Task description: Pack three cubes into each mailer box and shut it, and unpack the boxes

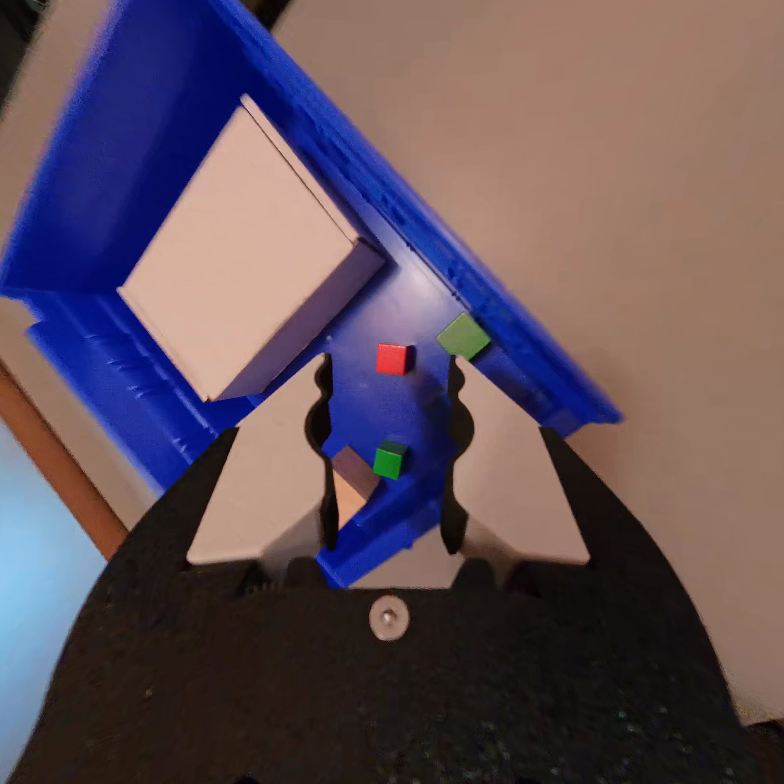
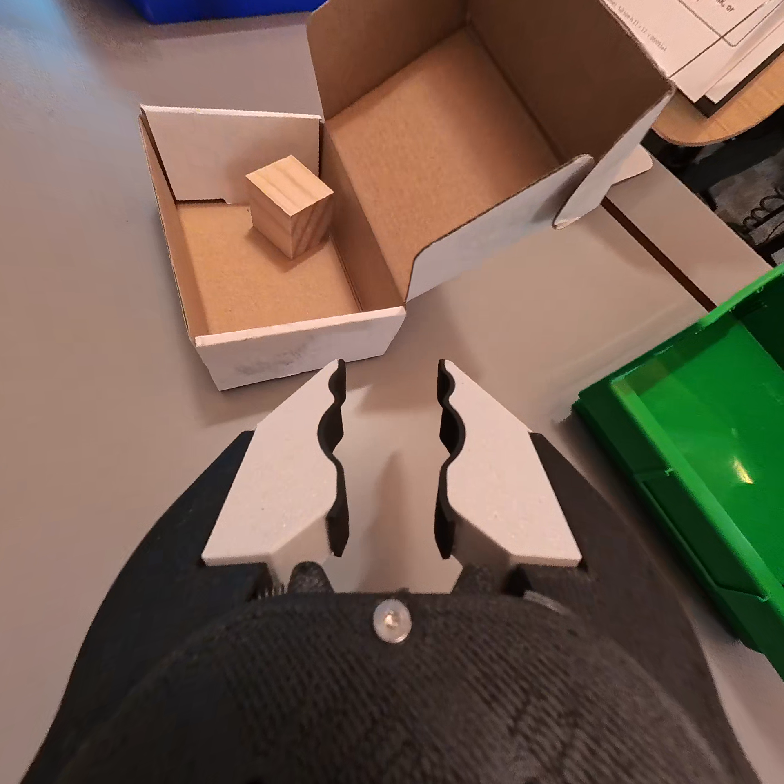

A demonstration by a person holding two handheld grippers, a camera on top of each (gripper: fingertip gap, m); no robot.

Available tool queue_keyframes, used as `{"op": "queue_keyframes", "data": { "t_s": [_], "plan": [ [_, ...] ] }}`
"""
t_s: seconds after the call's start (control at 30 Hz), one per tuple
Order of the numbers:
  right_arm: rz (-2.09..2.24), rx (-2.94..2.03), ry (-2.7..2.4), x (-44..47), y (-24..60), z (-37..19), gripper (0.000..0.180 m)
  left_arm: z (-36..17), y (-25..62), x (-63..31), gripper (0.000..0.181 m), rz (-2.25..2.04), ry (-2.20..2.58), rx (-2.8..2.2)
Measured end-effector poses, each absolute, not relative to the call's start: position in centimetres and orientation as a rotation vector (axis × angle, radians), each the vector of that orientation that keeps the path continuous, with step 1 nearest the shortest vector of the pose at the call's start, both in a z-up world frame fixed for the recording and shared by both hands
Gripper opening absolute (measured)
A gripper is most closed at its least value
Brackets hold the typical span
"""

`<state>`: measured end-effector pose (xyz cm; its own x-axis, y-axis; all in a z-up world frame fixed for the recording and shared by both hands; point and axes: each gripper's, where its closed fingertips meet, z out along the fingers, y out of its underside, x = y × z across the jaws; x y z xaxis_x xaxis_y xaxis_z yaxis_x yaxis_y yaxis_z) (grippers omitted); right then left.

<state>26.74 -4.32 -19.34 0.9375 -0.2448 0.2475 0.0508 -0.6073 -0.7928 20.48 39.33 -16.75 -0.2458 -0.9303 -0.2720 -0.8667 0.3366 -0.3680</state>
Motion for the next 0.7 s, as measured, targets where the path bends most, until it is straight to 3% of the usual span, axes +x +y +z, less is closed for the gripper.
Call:
{"op": "queue_keyframes", "data": {
  "t_s": [0.3,0.33,0.37,0.4,0.53,0.7],
  "plan": [
    [-0.426,-2.202,0.158,27.3,-4.7,-20.0,0.041,-24.5,42.5,20.1,0.06,0.001,2.411,-1.642],
    [-0.427,-2.205,0.158,27.3,-4.8,-20.2,0.041,-24.8,42.7,20.2,0.056,0.005,2.401,-1.648],
    [-0.426,-2.207,0.16,27.4,-4.8,-20.3,0.041,-25.1,42.7,20.2,0.022,-0.004,2.406,-1.661],
    [-0.424,-2.21,0.159,27.4,-4.7,-20.4,0.041,-25.1,42.6,20.2,0.02,-0.031,2.404,-1.678],
    [-0.434,-2.222,0.142,27.5,-4.7,-20.7,0.04,-21.8,42.4,21.2,0.019,-0.12,2.293,-1.642],
    [-0.41,-2.187,0.16,27.5,-4.5,-20.3,0.039,-13.6,39.2,20.3,0.019,-0.237,2.173,-1.593]
  ]
}}
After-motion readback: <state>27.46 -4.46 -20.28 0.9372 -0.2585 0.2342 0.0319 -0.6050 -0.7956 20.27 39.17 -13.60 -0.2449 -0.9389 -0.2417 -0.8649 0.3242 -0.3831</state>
